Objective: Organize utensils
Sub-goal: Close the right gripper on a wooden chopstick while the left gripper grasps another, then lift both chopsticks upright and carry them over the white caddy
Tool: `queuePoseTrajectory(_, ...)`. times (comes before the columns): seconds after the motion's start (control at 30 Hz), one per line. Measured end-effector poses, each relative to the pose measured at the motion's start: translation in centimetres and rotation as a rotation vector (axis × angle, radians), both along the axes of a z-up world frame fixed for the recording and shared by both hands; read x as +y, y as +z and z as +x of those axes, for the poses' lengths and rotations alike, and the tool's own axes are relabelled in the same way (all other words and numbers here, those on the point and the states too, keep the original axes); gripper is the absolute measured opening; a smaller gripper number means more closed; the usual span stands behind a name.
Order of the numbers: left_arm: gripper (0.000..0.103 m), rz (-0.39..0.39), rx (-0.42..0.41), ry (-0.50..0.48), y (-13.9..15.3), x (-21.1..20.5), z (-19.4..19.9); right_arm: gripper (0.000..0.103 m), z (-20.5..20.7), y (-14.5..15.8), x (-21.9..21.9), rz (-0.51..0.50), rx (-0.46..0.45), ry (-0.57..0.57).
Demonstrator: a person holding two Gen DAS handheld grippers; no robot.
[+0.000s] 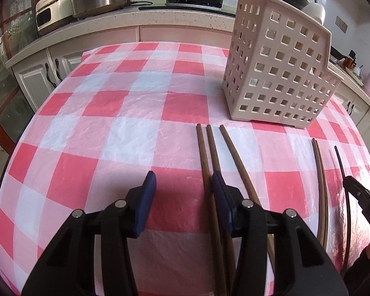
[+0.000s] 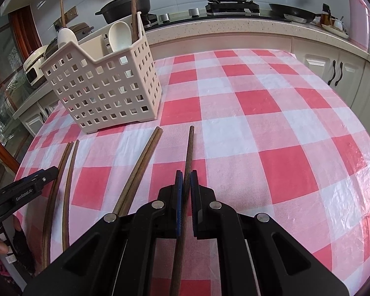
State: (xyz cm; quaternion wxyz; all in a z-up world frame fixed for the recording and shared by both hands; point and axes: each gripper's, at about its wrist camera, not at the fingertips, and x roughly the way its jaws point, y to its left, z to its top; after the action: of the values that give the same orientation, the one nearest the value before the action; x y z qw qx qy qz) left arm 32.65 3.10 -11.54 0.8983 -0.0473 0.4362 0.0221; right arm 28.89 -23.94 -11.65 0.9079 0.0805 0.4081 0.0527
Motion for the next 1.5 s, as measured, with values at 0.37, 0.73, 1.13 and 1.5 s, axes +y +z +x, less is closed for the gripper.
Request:
queuePoseTrajectory(0.37,0.024,0.088,0.000,-0.056,-0.2,-1.8,0.5,0.006,0.3,-0.3,0.2,-0.012,0.020,-0.002)
queuePoseTrajectory(0.73,0.006,0.022,-0.024,-0.080,-0.1,-1.6,-0.7,0.006,-0.4,0.3,-0.4,0.025,-0.027,-0.010)
queuePoseTrajectory(1.13,0.006,-0.048,-0.128,-0.089,3.5,-0.6,-4.1,0.006,-2.4,2.6,0.4,-0.025,-0.103,0.002)
queuePoseTrajectory(1.5,0.006,-0.038,-0.254,-0.090,7.3,-0.4,-7.5,0.006,-5.1,6.6,1.5,-0.081,-0.233,0.020)
